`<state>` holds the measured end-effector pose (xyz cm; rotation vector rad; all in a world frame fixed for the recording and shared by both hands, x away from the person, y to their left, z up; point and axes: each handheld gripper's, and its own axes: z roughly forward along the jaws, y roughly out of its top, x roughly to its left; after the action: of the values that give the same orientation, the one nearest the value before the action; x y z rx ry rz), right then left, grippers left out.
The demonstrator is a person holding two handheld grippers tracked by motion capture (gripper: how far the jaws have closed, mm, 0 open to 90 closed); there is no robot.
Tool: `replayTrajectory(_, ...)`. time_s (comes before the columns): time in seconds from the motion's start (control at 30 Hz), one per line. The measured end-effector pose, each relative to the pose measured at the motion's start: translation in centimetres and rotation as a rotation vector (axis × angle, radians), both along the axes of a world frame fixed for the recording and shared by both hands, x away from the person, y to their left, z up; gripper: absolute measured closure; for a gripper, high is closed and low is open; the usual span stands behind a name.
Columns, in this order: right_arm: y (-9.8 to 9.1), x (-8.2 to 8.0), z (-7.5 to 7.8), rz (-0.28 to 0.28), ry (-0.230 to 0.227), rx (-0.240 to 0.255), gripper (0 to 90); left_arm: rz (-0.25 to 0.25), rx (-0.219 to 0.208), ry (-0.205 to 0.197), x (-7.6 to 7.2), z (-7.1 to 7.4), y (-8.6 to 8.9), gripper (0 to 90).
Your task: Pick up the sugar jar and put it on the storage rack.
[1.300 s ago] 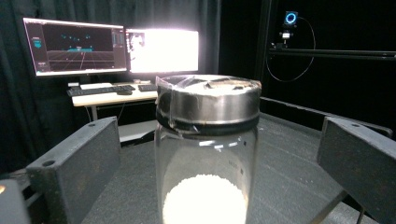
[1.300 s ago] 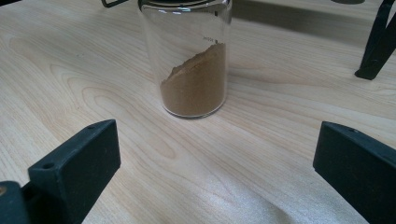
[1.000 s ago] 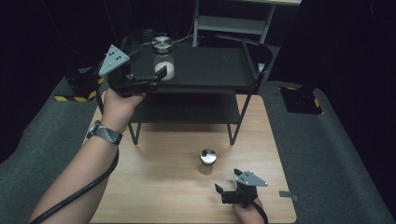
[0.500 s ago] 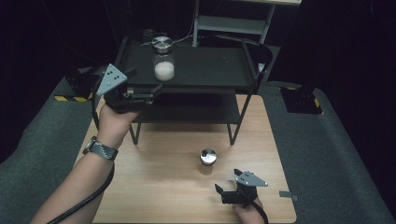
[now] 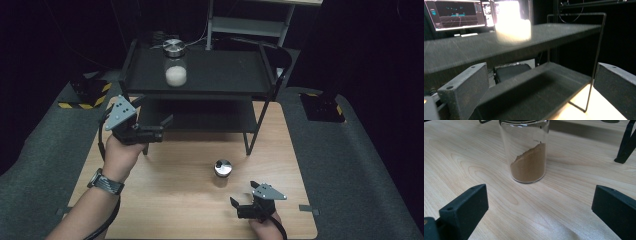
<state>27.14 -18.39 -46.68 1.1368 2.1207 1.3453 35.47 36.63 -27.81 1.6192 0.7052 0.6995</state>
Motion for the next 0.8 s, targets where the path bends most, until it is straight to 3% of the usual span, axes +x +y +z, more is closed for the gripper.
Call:
replayTrajectory(0.43, 0.1, 0.0, 0.0, 0.002, -0.003, -0.006, 0.5, -0.044, -0.005, 0.053, -2.4, -4.9, 1.2, 0.3)
replayTrajectory(0.63, 0.1, 0.0, 0.0, 0.004, -0.002, -0.008, 0.4, -0.048, 0.049, 0.098, -3.5, -7.4, 1.4, 0.3)
replayTrajectory(0.67, 0.1, 0.0, 0.0, 0.004, -0.003, -0.010, 0.4, -0.039, 0.089, 0.114, -3.9, -8.1, 1.3, 0.3)
replayTrajectory(0.73, 0.1, 0.0, 0.0, 0.004, -0.003, -0.010, 0.5, -0.038, 0.107, 0.126, -4.1, -8.7, 1.3, 0.3)
replayTrajectory(0.8, 0.2, 0.0, 0.1, 0.004, -0.005, -0.014, 0.5, -0.040, 0.123, 0.171, -4.5, -10.2, 1.5, 0.4)
